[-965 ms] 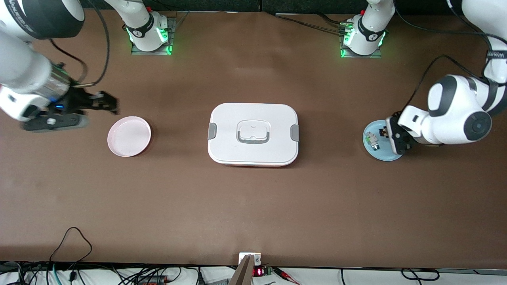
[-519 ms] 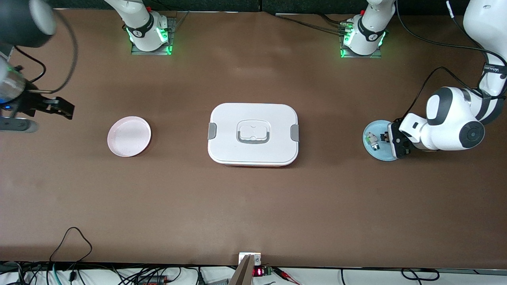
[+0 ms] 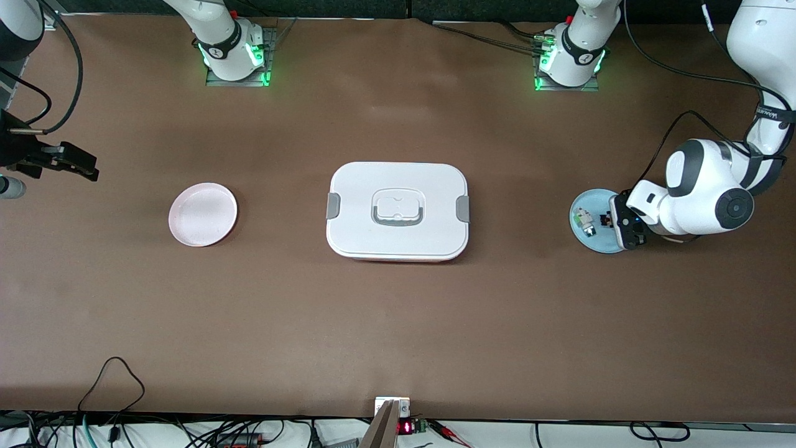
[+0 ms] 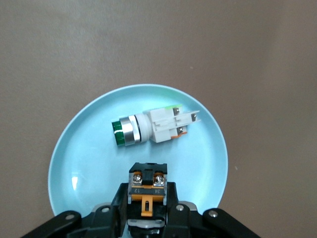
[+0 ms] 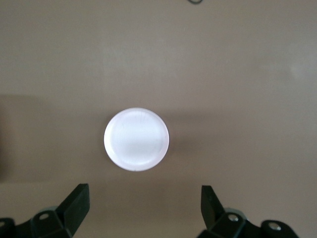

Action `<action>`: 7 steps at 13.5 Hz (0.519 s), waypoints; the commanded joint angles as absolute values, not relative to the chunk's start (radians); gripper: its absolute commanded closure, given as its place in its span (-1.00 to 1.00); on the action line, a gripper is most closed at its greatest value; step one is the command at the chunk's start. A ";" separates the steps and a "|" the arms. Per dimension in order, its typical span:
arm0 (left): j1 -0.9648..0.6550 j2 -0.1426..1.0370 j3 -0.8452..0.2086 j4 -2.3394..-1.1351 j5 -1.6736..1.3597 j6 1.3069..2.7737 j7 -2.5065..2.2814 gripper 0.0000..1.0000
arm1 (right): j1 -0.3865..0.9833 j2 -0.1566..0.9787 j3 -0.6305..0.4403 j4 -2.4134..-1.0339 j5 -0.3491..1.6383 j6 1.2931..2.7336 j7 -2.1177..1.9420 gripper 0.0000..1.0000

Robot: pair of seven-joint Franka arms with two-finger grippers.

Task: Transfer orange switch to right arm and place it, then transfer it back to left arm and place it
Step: 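Lower the switch onto the blue plate and open the left gripper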

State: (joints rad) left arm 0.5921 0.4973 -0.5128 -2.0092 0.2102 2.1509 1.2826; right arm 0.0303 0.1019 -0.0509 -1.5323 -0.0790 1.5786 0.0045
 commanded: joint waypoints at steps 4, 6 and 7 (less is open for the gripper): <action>0.611 0.548 -0.503 -2.016 0.244 2.195 1.296 0.24 | 0.032 0.011 -0.058 -1.615 -0.071 1.589 0.046 -1.00; 0.611 0.546 -0.506 -2.014 0.244 2.189 1.287 -1.00 | 0.031 0.002 -0.061 -1.647 -0.069 1.652 -0.013 -1.00; 0.609 0.545 -0.508 -2.011 0.236 2.183 1.279 -1.00 | 0.032 -0.006 -0.061 -1.652 -0.071 1.648 -0.015 -1.00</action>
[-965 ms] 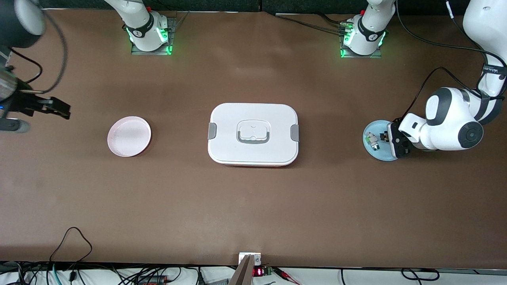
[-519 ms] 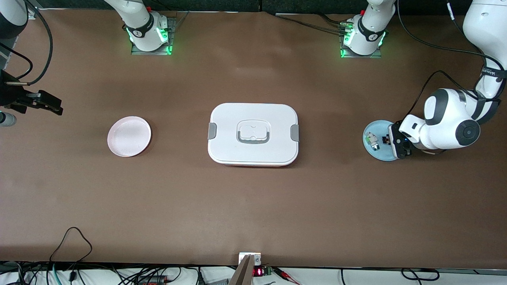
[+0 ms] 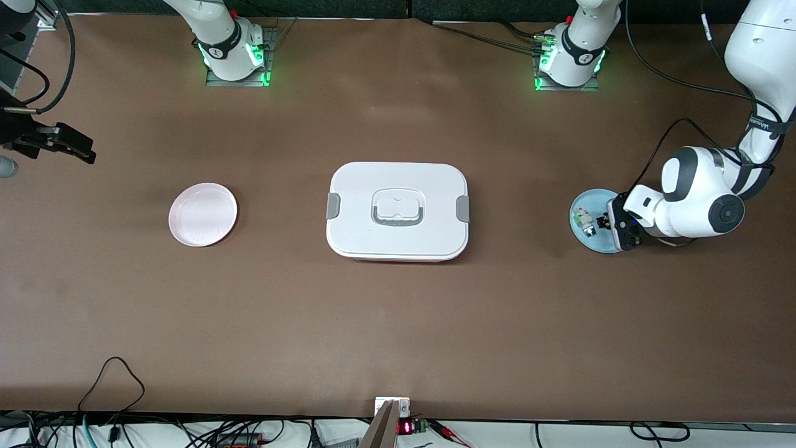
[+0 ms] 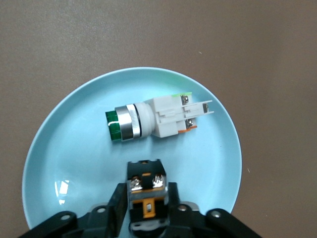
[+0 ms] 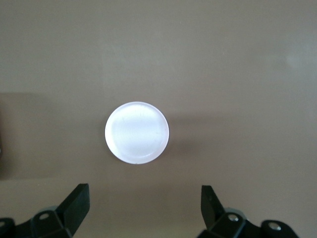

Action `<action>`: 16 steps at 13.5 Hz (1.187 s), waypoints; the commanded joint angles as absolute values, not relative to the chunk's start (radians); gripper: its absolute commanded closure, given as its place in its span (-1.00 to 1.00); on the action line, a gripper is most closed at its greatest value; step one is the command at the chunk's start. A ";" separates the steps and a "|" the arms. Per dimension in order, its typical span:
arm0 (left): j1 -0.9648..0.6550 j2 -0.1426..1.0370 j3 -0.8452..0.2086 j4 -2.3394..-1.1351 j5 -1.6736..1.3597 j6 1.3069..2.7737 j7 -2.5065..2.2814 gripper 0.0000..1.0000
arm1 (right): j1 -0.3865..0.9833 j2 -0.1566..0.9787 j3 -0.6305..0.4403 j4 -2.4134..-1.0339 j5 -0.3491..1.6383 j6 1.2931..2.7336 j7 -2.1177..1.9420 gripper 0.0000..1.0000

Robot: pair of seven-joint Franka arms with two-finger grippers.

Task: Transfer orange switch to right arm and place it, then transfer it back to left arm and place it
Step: 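Lower the switch onto the blue plate and open the left gripper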

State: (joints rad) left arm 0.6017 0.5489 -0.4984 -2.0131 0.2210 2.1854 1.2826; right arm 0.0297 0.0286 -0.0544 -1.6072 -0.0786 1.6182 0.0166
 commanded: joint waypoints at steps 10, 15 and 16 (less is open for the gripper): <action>0.601 0.445 -0.712 -1.577 0.230 1.545 0.763 -1.00 | 0.032 -0.003 -0.060 -1.637 -0.029 1.638 0.002 -1.00; 0.516 0.338 -0.723 -1.459 0.230 1.526 0.538 -1.00 | 0.032 -0.002 -0.060 -1.623 -0.032 1.637 -0.003 -1.00; 0.452 0.331 -0.680 -1.403 0.230 1.481 0.472 -1.00 | 0.031 -0.003 -0.060 -1.621 -0.032 1.635 -0.005 -1.00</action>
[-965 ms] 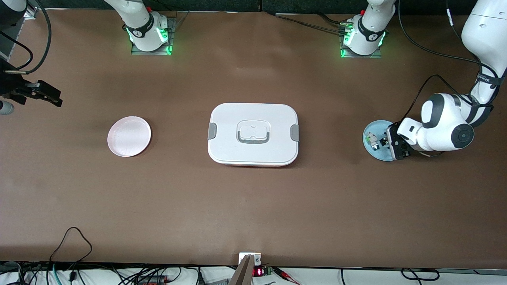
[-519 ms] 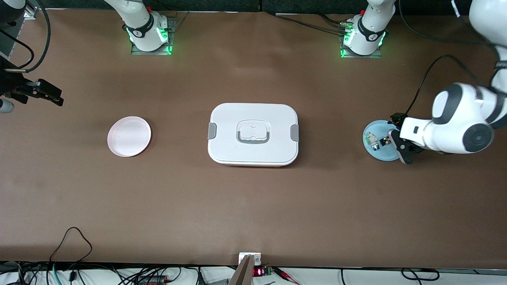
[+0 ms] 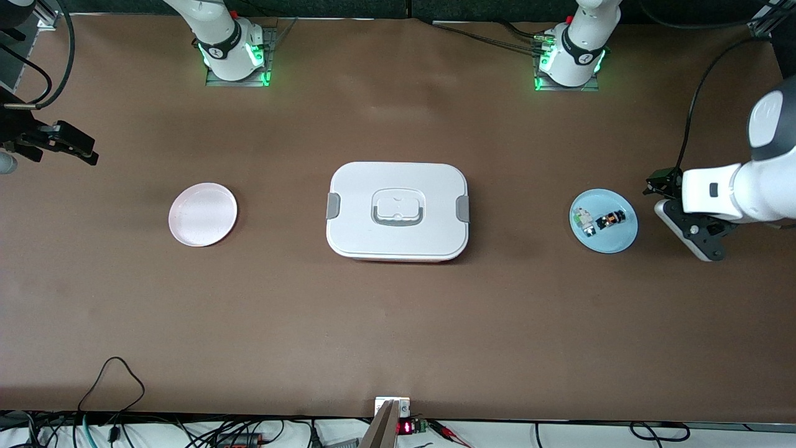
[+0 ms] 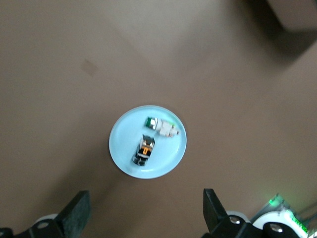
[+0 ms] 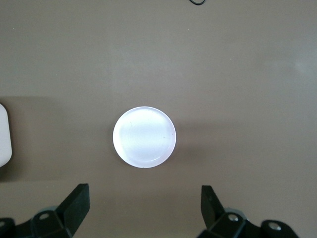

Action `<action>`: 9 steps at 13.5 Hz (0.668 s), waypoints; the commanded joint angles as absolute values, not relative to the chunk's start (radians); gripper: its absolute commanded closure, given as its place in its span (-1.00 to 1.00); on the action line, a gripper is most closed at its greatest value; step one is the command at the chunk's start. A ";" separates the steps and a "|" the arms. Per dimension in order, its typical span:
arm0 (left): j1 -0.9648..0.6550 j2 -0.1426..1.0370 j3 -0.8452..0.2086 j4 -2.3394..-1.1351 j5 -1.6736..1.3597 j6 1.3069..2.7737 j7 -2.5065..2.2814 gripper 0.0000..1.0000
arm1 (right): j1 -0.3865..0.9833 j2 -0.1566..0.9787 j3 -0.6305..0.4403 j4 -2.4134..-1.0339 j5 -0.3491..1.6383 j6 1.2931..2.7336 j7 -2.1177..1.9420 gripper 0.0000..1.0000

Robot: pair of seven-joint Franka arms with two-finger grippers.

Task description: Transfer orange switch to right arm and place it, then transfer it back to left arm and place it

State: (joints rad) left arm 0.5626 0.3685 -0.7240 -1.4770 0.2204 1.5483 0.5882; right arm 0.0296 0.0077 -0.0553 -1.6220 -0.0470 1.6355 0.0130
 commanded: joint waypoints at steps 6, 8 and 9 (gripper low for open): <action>0.161 0.183 -0.275 -1.385 0.008 1.437 0.075 -1.00 | 0.029 -0.006 -0.061 -1.595 -0.038 1.580 -0.005 -1.00; 0.115 0.115 -0.180 -1.451 -0.046 1.443 -0.028 -1.00 | 0.029 -0.006 -0.061 -1.595 -0.035 1.580 -0.005 -1.00; 0.077 0.083 -0.122 -1.474 -0.067 1.448 -0.101 -1.00 | 0.028 -0.006 -0.061 -1.595 -0.034 1.580 -0.005 -1.00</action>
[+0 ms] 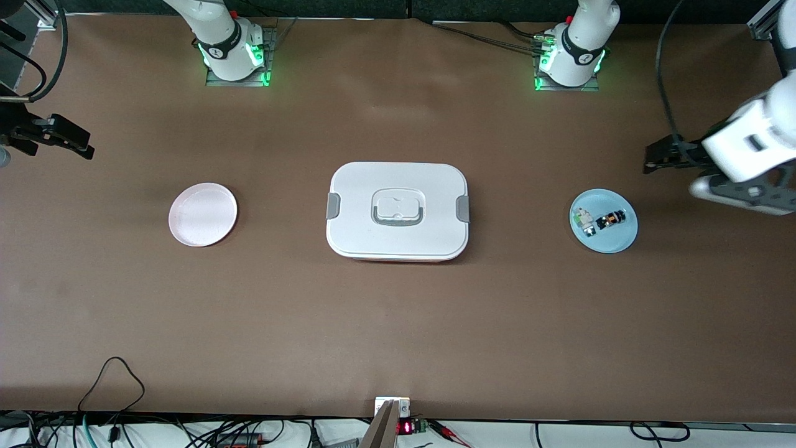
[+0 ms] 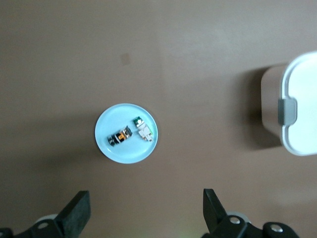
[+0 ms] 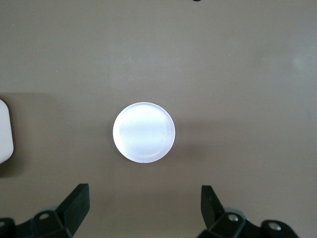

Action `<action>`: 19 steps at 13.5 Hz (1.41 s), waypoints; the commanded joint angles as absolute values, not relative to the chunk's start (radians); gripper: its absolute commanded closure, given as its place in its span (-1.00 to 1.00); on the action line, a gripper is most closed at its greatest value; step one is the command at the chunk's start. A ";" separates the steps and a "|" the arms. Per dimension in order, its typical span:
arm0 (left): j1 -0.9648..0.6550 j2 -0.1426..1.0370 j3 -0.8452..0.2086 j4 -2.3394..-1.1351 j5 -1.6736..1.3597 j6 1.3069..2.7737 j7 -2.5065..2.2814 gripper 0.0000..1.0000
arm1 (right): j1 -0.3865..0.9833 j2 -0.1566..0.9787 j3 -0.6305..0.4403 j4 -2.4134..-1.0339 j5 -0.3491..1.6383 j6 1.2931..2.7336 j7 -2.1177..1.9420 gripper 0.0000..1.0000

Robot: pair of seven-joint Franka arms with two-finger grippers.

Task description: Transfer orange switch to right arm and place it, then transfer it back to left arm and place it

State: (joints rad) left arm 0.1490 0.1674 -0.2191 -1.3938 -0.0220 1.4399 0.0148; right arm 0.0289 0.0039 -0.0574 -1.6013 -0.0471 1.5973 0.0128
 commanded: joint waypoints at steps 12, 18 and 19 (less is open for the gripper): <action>-0.092 -0.120 0.041 -1.732 -0.008 1.585 -0.142 -1.00 | 0.028 -0.008 -0.063 -1.585 -0.038 1.566 -0.006 -1.00; -0.165 -0.041 0.111 -1.626 -0.014 1.572 -0.058 -1.00 | 0.028 -0.006 -0.061 -1.585 -0.035 1.566 -0.006 -1.00; -0.187 -0.041 0.139 -1.626 -0.017 1.571 -0.055 -1.00 | 0.028 -0.008 -0.061 -1.585 -0.035 1.566 -0.006 -1.00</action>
